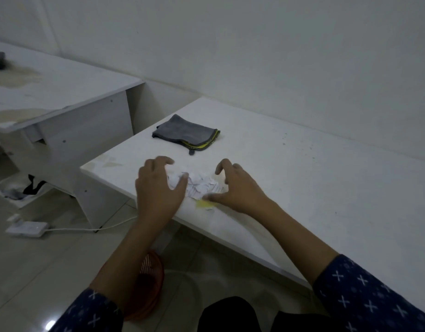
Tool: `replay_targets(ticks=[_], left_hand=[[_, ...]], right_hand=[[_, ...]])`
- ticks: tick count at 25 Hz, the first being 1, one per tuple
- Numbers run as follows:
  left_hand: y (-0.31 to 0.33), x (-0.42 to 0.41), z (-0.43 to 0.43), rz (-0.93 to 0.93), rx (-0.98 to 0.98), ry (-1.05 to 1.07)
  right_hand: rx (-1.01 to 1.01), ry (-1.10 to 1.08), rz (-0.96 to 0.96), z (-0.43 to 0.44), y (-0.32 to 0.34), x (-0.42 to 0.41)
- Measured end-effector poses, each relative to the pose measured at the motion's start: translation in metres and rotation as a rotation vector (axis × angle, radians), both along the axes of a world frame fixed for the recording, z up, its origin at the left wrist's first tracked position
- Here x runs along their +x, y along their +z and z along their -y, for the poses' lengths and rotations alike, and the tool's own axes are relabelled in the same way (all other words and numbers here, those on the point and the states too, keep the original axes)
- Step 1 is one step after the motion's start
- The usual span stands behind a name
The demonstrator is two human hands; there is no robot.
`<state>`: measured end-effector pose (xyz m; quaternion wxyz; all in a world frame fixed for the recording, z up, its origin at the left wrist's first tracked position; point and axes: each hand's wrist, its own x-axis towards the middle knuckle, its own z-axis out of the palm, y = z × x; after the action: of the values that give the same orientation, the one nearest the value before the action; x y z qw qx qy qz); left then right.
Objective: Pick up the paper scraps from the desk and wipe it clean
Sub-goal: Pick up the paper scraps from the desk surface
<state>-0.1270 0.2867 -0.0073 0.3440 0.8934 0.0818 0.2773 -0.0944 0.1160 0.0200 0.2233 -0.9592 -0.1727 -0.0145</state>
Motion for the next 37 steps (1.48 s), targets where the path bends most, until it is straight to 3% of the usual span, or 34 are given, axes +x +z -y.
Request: replay_targets(ticks=[2,4,6,8,11,21,28,31,33,37], left_hand=[[-0.003,0.015,-0.012,-0.156,-0.040,-0.038],[-0.010,0.026,-0.016,-0.275,-0.010,-0.163],[-0.017,0.029,-0.014,-0.260,0.087,-0.292],[-0.021,0.029,-0.013,-0.206,0.200,-0.363],[-0.025,0.028,-0.008,-0.149,0.388,-0.403],[-0.025,0.023,0.003,-0.074,0.152,-0.489],[-0.013,0.033,0.005,-0.033,-0.024,-0.565],[-0.007,0.040,0.006,0.000,-0.128,-0.564],[-0.009,0.045,0.003,0.001,-0.205,-0.562],[-0.014,0.045,-0.003,0.005,-0.268,-0.519]], right_hand=[[0.182,0.065,-0.051,-0.002,-0.005,0.013],[0.097,0.141,-0.123,-0.007,-0.011,0.022],[-0.033,0.219,-0.173,-0.013,-0.022,0.021],[-0.069,0.259,-0.055,-0.016,-0.033,0.020],[0.037,0.300,0.203,-0.017,-0.043,0.016],[0.108,0.229,0.318,-0.017,-0.044,0.008],[0.309,0.307,0.126,-0.007,-0.030,0.021],[0.299,0.291,0.032,0.000,-0.013,0.030],[0.330,0.259,-0.141,0.009,-0.004,0.029],[0.661,0.117,-0.523,0.028,-0.003,0.021]])
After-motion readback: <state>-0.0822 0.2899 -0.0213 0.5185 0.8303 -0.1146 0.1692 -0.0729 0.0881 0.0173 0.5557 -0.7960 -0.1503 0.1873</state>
